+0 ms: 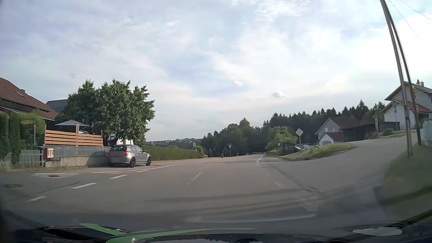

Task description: Follow the waypoints while adhering to traffic rules and regulations

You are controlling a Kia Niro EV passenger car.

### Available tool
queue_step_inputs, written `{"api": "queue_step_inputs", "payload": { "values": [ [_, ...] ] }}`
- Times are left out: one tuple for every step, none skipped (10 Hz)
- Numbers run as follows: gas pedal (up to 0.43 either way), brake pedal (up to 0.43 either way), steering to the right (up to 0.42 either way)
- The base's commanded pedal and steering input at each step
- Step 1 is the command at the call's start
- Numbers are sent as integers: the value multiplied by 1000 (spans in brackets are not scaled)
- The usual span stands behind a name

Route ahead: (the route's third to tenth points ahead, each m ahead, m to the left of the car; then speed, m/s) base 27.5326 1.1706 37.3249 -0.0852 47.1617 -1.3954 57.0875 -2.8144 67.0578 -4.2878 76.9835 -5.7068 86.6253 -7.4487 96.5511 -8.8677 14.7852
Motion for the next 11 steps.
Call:
{"api": "queue_step_inputs", "payload": {
  "values": [
    [138,0,22],
    [138,0,22],
    [138,0,22],
    [138,0,22],
    [138,0,21],
    [138,0,19],
    [138,0,19],
    [138,0,18],
    [118,0,19],
    [118,0,19],
    [118,0,18]
  ]
}}
